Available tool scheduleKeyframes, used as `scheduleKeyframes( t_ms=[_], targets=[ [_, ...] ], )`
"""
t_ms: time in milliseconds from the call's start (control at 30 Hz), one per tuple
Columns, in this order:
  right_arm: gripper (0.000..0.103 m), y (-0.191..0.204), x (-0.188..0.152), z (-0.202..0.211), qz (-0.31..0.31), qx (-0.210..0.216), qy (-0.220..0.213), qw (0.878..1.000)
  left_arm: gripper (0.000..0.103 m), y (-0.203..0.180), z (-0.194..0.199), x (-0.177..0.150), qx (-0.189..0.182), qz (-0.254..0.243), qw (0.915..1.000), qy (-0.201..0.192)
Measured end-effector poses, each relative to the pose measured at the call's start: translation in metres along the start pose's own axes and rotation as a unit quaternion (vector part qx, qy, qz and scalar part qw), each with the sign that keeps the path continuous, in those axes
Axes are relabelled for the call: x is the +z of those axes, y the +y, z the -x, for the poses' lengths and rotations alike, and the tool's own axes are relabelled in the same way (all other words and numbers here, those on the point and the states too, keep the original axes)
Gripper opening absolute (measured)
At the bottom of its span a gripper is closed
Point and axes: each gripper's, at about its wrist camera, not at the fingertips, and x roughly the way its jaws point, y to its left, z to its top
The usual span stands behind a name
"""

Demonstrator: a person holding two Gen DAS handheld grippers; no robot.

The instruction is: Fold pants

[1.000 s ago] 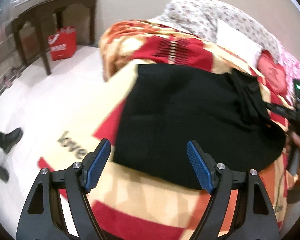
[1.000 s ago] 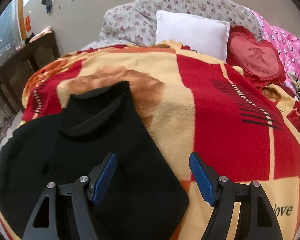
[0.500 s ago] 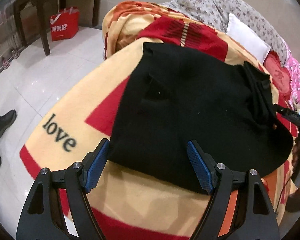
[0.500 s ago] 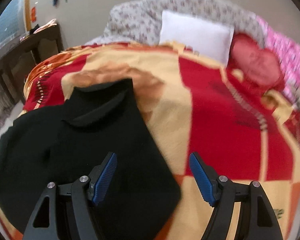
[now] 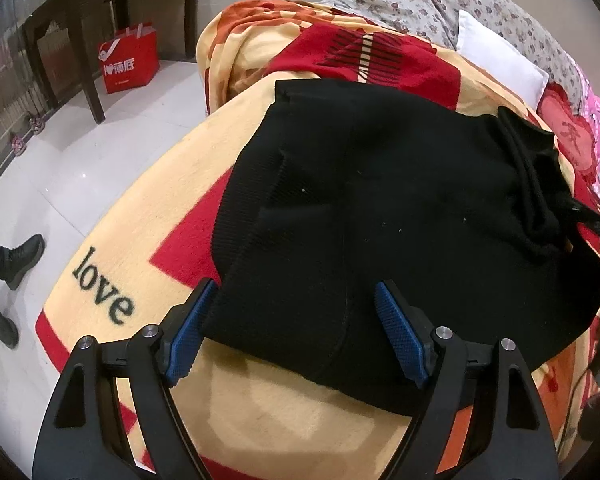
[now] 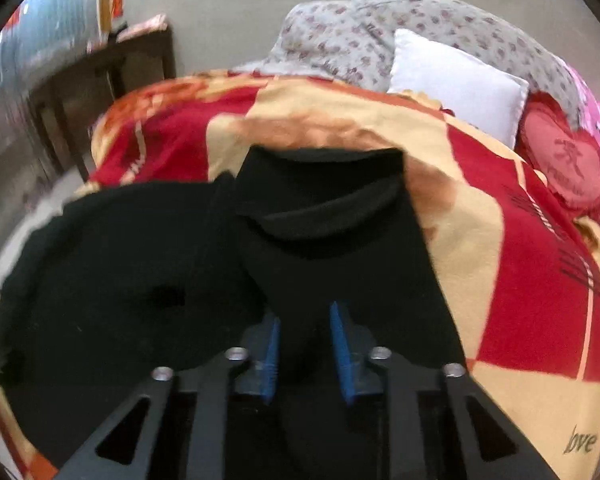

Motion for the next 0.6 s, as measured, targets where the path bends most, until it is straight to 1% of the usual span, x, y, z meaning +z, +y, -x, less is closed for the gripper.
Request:
scheduleKeyframes(
  t_ms=[67, 100, 133, 167, 200, 267, 333, 400, 467, 500, 533, 567, 600],
  targets=[
    [0.006, -0.017, -0.003, 0.024, -0.032, 0.011, -0.021, 0.999, 0.08, 0.001, 0.001, 0.0, -0.003, 0.002, 1.0, 0.003],
    [0.006, -0.035, -0.009, 0.045, -0.065, 0.025, -0.041, 0.997, 0.08, 0.002, 0.002, 0.0, -0.006, 0.005, 1.0, 0.004],
    [0.006, -0.045, -0.011, 0.056, -0.084, 0.028, -0.052, 0.995, 0.08, 0.003, 0.003, 0.0, -0.012, 0.01, 0.9999, 0.003],
    [0.006, -0.064, -0.022, 0.078, -0.117, 0.023, -0.074, 0.99, 0.08, 0.004, 0.004, -0.001, -0.015, 0.014, 0.9998, 0.002],
    [0.006, -0.078, -0.03, 0.092, -0.137, 0.013, -0.087, 0.987, 0.08, 0.006, 0.005, -0.001, -0.019, 0.019, 0.9996, 0.002],
    [0.006, -0.104, -0.047, 0.109, -0.175, -0.011, -0.096, 0.98, 0.08, 0.006, 0.004, -0.002, -0.02, 0.023, 0.9995, 0.003],
    [0.006, -0.131, -0.072, 0.112, -0.223, -0.028, -0.083, 0.971, 0.08, 0.003, 0.004, -0.002, -0.017, 0.02, 0.9997, 0.003],
    [0.006, -0.155, -0.102, 0.107, -0.278, -0.024, -0.066, 0.958, 0.08, 0.0, 0.005, -0.003, -0.02, 0.019, 0.9996, 0.005],
    [0.006, -0.168, -0.123, 0.095, -0.315, -0.016, -0.045, 0.948, 0.08, -0.003, 0.005, -0.003, -0.024, 0.017, 0.9995, 0.009],
    [0.009, -0.174, -0.131, 0.092, -0.326, -0.009, -0.037, 0.944, 0.08, -0.004, 0.005, -0.004, -0.024, 0.017, 0.9995, 0.008],
    [0.01, -0.179, -0.138, 0.089, -0.341, 0.002, -0.027, 0.94, 0.08, -0.006, 0.005, -0.004, -0.025, 0.015, 0.9996, 0.008],
    [0.013, -0.183, -0.143, 0.085, -0.357, 0.019, -0.025, 0.934, 0.081, -0.007, 0.004, -0.004, -0.026, 0.013, 0.9995, 0.009],
    [0.023, -0.185, -0.145, 0.082, -0.372, 0.035, -0.028, 0.927, 0.082, -0.008, 0.004, -0.005, -0.024, 0.012, 0.9996, 0.008]
  ],
)
